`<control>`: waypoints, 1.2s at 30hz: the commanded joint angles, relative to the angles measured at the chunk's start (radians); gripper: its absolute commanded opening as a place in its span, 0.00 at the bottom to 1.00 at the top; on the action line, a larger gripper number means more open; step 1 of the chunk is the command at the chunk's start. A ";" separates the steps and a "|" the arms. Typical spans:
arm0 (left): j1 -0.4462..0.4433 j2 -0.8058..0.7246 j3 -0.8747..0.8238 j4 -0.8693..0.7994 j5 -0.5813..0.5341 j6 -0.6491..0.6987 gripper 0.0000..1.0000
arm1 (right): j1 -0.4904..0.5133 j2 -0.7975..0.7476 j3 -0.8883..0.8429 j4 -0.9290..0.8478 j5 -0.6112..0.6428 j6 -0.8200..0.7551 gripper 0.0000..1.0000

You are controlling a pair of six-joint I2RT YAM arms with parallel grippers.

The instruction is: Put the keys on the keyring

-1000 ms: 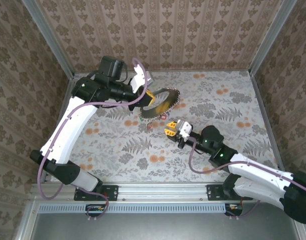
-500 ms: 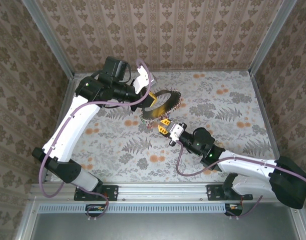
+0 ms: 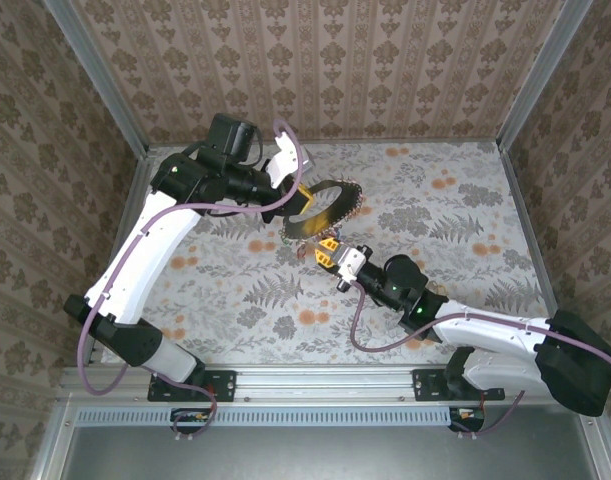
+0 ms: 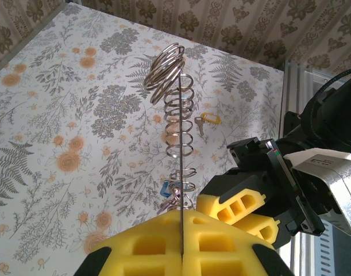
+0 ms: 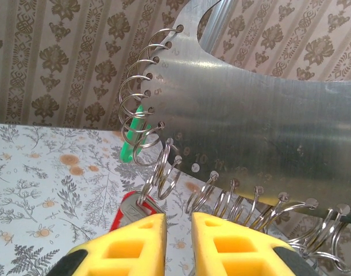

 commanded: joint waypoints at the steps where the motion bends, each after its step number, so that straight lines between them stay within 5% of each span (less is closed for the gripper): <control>1: -0.003 -0.016 0.043 0.021 0.014 0.006 0.00 | 0.007 0.014 0.033 0.055 0.017 -0.004 0.21; 36: -0.013 -0.055 0.001 0.073 0.006 -0.027 0.00 | 0.006 0.121 0.067 0.169 0.139 -0.035 0.21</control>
